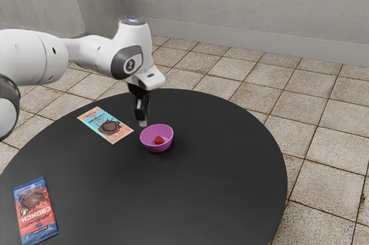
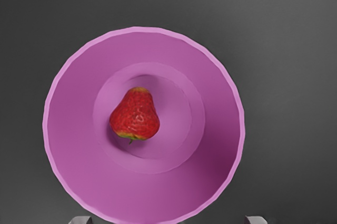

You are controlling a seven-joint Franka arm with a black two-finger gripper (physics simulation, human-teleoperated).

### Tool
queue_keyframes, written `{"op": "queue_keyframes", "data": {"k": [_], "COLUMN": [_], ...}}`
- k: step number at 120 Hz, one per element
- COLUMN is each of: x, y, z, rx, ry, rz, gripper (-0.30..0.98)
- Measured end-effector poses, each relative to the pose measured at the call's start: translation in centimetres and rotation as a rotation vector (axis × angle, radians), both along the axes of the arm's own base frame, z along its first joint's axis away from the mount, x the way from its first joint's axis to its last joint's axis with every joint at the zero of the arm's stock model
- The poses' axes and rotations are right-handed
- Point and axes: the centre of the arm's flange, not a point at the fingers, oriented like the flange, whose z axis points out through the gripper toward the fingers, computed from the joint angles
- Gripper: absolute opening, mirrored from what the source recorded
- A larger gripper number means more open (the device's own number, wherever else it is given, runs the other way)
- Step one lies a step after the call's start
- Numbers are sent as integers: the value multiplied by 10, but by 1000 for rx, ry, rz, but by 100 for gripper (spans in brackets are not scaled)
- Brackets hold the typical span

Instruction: Take strawberry from the bowl

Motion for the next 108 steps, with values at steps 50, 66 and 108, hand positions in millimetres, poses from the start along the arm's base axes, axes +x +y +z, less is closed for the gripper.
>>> {"op": "queue_keyframes", "data": {"k": [50, 66, 108], "x": [21, 22, 23], "y": [0, 1, -3], "z": [-45, -62, -87], "rx": [23, -5, -32], "ry": [-29, -22, -3], "rz": [-218, -228, -246], "gripper": [29, 29, 28]}}
